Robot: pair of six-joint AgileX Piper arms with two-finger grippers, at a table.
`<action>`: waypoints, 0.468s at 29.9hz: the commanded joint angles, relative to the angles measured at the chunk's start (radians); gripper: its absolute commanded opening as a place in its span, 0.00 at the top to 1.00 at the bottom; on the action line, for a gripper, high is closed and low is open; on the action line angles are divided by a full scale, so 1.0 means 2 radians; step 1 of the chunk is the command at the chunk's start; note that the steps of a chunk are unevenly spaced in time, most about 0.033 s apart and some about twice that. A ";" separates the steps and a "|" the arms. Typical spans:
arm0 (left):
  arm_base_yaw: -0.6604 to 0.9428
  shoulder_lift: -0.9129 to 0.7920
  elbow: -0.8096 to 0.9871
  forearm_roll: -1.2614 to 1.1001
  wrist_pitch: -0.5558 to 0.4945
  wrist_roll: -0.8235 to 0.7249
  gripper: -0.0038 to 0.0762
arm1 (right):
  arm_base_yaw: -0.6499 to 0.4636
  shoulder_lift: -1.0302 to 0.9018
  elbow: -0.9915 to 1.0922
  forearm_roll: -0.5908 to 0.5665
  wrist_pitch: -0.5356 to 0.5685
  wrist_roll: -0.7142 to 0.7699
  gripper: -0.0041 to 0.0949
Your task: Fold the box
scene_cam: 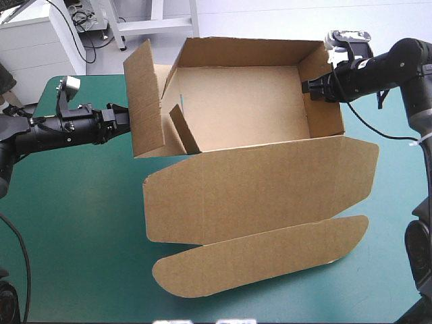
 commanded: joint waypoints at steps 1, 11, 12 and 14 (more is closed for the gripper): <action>-0.001 -0.034 -0.016 -0.043 0.040 0.002 0.29 | 0.017 -0.013 -0.012 0.020 -0.010 0.012 0.98; -0.001 -0.064 -0.016 -0.041 0.040 -0.008 0.29 | 0.063 -0.001 -0.012 0.008 -0.060 0.038 0.97; -0.001 -0.066 -0.016 -0.041 0.040 -0.008 0.29 | 0.065 -0.001 -0.012 0.003 -0.062 0.039 0.97; -0.001 -0.070 -0.016 -0.041 0.040 -0.009 0.29 | 0.071 -0.001 -0.012 -0.005 -0.062 0.043 0.97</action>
